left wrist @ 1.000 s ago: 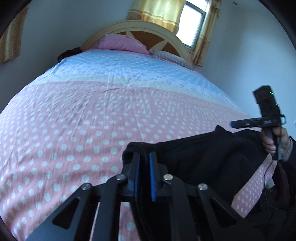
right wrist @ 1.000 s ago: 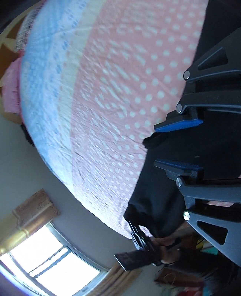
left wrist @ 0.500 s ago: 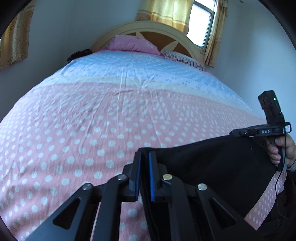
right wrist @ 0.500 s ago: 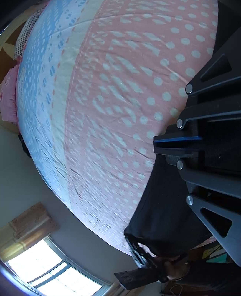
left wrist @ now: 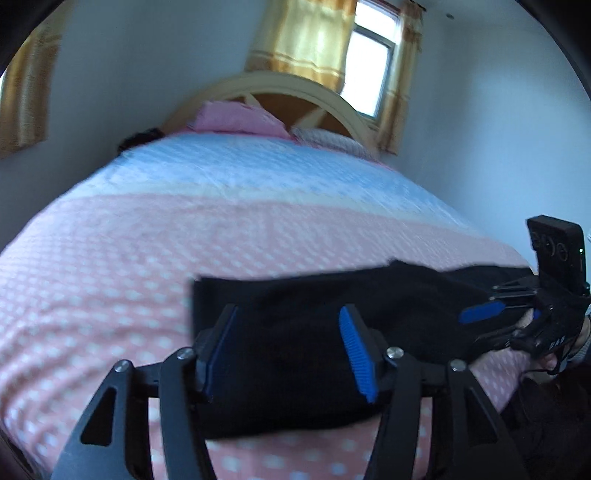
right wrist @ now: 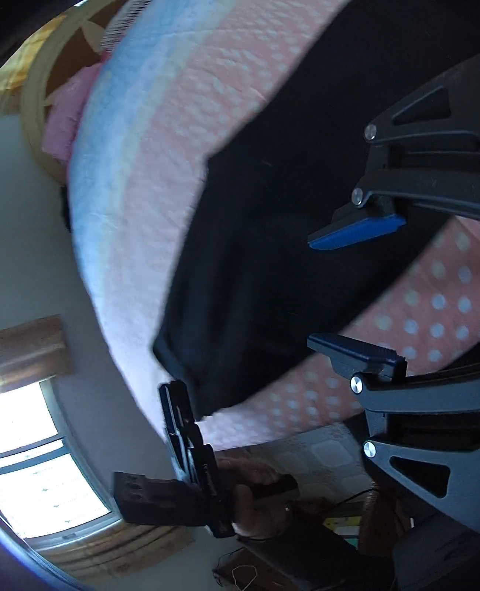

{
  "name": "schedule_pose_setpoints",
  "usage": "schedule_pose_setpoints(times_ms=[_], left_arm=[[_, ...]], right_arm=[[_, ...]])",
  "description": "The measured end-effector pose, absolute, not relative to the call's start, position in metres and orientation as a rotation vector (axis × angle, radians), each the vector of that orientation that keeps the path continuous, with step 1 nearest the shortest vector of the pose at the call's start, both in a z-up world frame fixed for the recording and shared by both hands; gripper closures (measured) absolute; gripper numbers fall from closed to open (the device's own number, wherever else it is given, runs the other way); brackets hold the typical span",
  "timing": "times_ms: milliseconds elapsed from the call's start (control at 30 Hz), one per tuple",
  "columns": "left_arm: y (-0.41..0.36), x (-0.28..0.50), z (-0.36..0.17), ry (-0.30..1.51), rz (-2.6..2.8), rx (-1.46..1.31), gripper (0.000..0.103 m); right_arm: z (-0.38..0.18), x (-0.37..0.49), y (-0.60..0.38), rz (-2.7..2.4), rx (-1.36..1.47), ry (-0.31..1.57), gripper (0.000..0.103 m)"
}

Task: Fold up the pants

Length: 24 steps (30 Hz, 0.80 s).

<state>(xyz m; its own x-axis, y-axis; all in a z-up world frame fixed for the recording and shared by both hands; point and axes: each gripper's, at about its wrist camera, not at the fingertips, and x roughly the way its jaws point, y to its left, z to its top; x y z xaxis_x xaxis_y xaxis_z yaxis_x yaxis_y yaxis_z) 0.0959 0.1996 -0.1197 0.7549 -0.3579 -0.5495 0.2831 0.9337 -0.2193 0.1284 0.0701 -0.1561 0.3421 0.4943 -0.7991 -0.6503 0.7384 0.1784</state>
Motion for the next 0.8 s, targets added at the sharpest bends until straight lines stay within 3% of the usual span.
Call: schedule_pose_setpoints(times_ms=[100, 167, 400, 600, 800], left_arm=[[0.175, 0.096, -0.146, 0.724, -0.353, -0.043, 0.045], [0.168, 0.087, -0.151, 0.690, -0.343, 0.016, 0.045], [0.159, 0.078, -0.123, 0.667, -0.373, 0.006, 0.044], [0.104, 0.085, -0.113, 0.658, -0.499, 0.079, 0.044], [0.028, 0.093, -0.115, 0.661, -0.666, 0.149, 0.044]], right_arm=[[-0.169, 0.109, 0.066, 0.737, -0.207, 0.944, 0.054], [-0.167, 0.104, 0.059, 0.741, -0.171, 0.953, 0.054], [-0.147, 0.095, 0.032, 0.725, -0.138, 0.896, 0.054], [-0.116, 0.075, -0.073, 0.540, 0.028, 0.856, 0.054], [-0.099, 0.044, -0.238, 0.150, 0.312, 0.783, 0.054]])
